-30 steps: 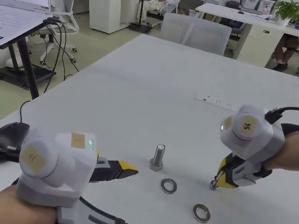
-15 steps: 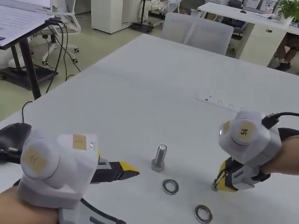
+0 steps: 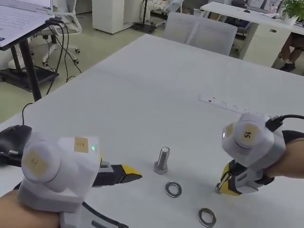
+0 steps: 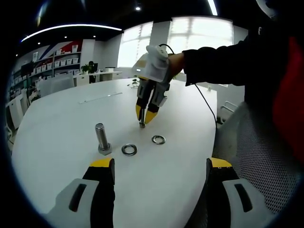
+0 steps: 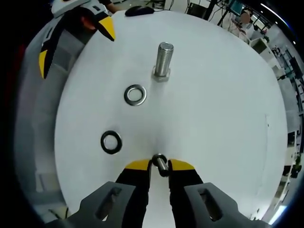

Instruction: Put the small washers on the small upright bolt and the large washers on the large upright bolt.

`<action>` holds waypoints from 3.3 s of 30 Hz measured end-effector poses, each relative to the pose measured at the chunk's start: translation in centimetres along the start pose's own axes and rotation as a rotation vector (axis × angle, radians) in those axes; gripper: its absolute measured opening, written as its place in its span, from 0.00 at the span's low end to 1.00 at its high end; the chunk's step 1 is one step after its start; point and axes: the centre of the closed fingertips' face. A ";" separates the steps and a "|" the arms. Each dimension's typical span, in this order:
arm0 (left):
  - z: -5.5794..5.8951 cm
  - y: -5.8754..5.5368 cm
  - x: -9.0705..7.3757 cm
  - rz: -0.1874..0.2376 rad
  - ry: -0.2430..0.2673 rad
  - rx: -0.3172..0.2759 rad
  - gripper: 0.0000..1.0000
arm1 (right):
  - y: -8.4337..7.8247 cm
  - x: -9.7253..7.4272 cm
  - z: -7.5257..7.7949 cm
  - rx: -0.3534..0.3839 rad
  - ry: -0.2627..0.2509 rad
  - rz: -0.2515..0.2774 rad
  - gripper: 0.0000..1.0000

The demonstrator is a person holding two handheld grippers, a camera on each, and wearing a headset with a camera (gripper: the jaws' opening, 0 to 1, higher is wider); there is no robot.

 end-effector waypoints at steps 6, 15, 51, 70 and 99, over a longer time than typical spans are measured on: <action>0.0 0.0 0.0 0.001 0.001 0.004 0.78 | 0.1 -0.4 0.0 0.005 -0.007 0.008 0.16; 0.1 0.2 -0.1 0.003 0.002 0.008 0.78 | 0.0 -1.0 0.2 0.012 -0.023 0.015 0.17; 0.1 0.7 0.1 0.006 -0.002 0.021 0.78 | -2.8 -2.4 -1.4 0.066 -0.036 -0.007 0.20; 0.1 0.7 0.2 0.009 -0.007 0.026 0.78 | -1.6 -2.1 -4.0 0.043 -0.006 0.002 0.21; 0.0 0.9 -0.1 0.018 0.003 0.027 0.78 | 2.1 0.4 -6.7 -0.070 0.070 0.000 0.28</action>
Point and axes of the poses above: the centre of the closed fingertips' face, and the gripper's own axes: x roughly forward along the fingers, z roughly to its right, y roughly out of its top, and after that the axes turned 1 degree about -z, right-handed
